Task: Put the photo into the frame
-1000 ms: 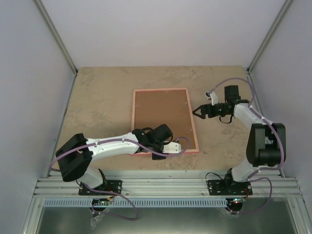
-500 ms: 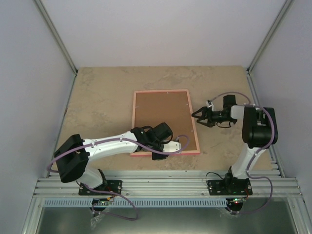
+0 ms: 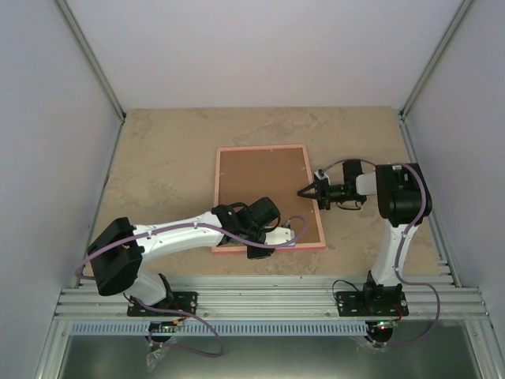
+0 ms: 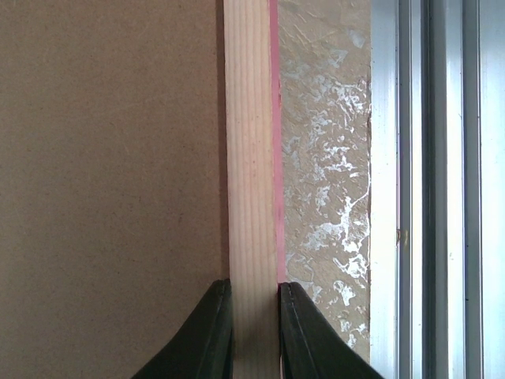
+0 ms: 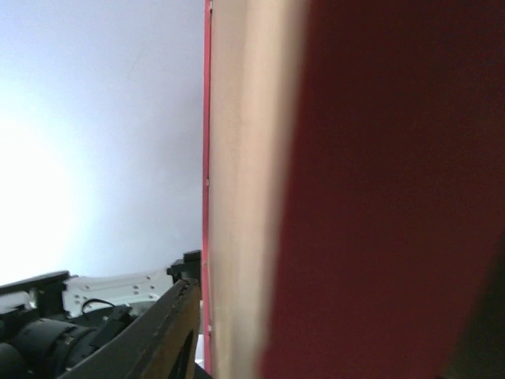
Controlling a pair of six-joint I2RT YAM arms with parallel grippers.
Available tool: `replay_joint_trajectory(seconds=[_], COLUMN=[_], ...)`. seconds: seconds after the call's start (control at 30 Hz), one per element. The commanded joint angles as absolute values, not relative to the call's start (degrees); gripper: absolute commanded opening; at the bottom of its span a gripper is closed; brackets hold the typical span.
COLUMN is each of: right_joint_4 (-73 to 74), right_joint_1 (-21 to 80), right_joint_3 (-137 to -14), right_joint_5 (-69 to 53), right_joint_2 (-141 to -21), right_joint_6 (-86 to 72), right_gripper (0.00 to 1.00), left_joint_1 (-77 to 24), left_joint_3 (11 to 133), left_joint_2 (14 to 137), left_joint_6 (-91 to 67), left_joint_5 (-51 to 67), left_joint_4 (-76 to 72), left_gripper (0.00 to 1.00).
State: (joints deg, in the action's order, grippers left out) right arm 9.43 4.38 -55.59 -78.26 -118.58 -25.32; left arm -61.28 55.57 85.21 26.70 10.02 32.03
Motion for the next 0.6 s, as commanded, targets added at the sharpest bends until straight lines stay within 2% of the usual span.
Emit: replay_joint_trajectory(seconds=[0.0,0.13,0.27,0.3,0.57], right_joint_4=[4.9,2.6,3.3,4.1,20.6], right_joint_1=[3.3,2.6,1.4,0.7,-3.3], right_joint_3=[-54.3,-52.9,-54.3,-55.1,-70.3], right_joint_5=[-80.6,-80.2,-80.2,-80.2,-78.7], right_joint_2=[-115.2,-110.2,-105.9,-104.8,-97.4], right_joint_6=[-29.4,-31.9,-32.5,-32.4,-22.9], right_gripper=[0.34,0.19,0.02,0.01,0.01], left_joint_1=[-61.4,-61.4,-61.4,-61.4,-51.2], left_joint_3=[57.3,58.3,60.3,61.1,75.3], left_joint_2=[82.6,80.6,78.1,77.6,73.0], left_joint_6=[24.7,23.2,22.2,22.4,25.0], left_joint_5=[10.1,9.0,6.4,5.9,13.6], left_joint_4=[29.5,30.9,32.7,33.9,44.4], left_gripper=[0.0,0.03,0.21,0.26,0.95])
